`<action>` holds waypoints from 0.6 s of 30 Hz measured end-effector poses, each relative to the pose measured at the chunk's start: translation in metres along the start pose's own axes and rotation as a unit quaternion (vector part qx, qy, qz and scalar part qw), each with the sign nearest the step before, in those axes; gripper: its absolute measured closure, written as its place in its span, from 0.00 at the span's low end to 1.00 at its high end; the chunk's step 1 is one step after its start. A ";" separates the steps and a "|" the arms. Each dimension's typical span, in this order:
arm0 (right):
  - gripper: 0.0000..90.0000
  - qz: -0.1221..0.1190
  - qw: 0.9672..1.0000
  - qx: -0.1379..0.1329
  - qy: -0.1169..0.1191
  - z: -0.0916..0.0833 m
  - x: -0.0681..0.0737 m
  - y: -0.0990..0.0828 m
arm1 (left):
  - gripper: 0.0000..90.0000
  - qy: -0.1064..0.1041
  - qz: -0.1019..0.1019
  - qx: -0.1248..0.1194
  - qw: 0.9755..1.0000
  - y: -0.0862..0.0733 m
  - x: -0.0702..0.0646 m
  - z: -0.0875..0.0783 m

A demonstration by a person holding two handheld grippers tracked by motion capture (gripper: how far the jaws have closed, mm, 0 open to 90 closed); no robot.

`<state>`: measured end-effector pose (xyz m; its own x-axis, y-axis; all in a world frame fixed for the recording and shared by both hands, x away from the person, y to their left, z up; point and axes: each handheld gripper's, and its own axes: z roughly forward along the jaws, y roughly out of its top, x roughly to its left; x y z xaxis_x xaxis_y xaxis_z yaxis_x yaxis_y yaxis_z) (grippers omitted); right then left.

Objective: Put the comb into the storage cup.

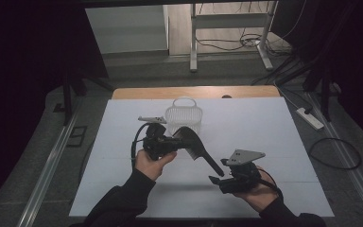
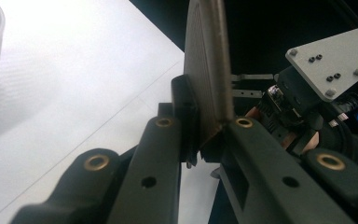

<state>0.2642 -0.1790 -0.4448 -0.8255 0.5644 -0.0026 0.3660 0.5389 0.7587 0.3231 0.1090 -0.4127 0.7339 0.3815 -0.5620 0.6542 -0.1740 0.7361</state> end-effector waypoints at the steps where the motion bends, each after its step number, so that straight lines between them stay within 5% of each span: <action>1: 0.30 0.002 1.000 -0.001 0.001 -0.001 0.000 0.000 | 0.97 0.002 0.003 0.000 1.000 0.000 0.000 0.000; 18: 0.18 0.026 0.999 0.014 0.011 -0.011 -0.011 -0.005 | 0.97 0.030 0.024 0.001 0.999 0.008 -0.001 -0.010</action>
<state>0.2670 -0.1946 -0.4414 -0.8147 0.5776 0.0513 0.4202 0.5272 0.7386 0.3255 0.1162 -0.4021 0.7524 0.4268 -0.5017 0.6183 -0.1950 0.7614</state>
